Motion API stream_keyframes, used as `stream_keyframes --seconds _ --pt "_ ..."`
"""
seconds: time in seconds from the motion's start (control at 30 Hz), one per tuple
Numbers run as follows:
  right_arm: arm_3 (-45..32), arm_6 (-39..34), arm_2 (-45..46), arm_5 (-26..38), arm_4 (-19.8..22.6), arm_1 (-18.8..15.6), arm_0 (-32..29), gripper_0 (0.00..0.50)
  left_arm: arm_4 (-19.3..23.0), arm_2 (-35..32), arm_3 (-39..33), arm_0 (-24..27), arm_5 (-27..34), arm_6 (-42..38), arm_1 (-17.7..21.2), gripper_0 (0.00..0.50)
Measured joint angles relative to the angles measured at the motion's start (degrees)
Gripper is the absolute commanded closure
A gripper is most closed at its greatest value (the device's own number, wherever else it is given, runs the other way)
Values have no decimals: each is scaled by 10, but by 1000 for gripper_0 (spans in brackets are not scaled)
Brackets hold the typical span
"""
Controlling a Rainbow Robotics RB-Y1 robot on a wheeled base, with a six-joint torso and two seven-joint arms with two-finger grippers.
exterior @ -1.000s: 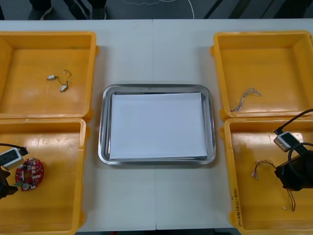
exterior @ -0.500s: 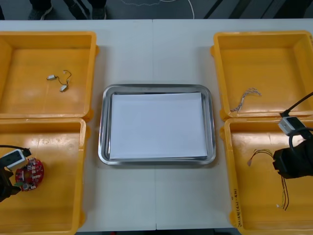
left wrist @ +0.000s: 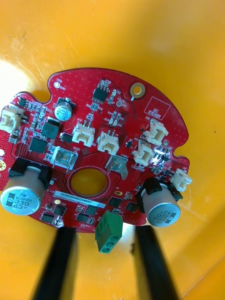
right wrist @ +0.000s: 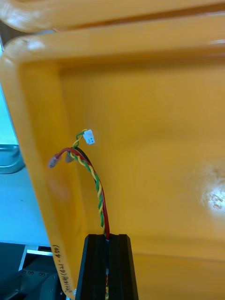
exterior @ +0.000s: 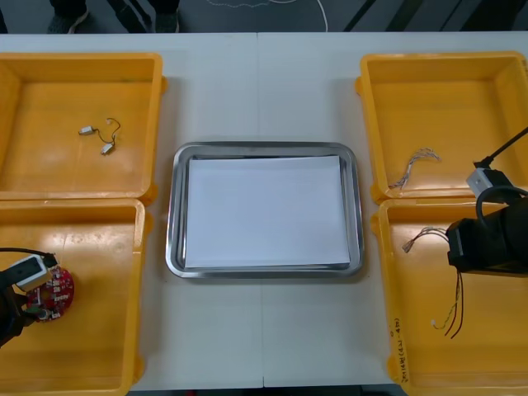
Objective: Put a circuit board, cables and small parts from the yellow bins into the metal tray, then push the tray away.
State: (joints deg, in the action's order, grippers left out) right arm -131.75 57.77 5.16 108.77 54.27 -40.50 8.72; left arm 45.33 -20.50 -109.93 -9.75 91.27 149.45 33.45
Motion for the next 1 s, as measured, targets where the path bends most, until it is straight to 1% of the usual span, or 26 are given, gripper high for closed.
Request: stream_keyframes --seconds 0.07,0.1,0.23,0.37,0.5,0.63,0.73,0.8,0.93,1.0 --pt "0 -10 -18 1 -4 0 17 500 0 0 0 -1 -2 0 0 484" --pt "-1 -20 -27 3 -9 0 25 500 0 0 0 -1 -2 0 0 499" --pt "-2 -77 -59 8 -31 4 57 500 -1 0 0 -1 -3 0 0 500" --pt "-2 -79 -72 9 -45 19 79 500 -2 0 0 -1 -3 0 0 500" --pt "-2 -80 -72 10 -52 39 87 500 -1 0 0 -1 -3 0 0 500" --pt "-2 -80 -72 10 -52 51 91 500 11 -1 0 -1 1 0 0 500" --pt "-2 -84 -72 10 -53 56 92 500 33 -8 0 1 30 0 0 500" --pt "-2 -101 -73 10 -59 57 92 500 42 -18 0 3 52 0 0 500" --pt "-2 -114 -87 10 -80 57 92 500 45 -43 -6 14 87 0 0 500" --pt "-2 -114 -94 10 -83 57 92 500 45 -51 -13 19 100 0 0 500"
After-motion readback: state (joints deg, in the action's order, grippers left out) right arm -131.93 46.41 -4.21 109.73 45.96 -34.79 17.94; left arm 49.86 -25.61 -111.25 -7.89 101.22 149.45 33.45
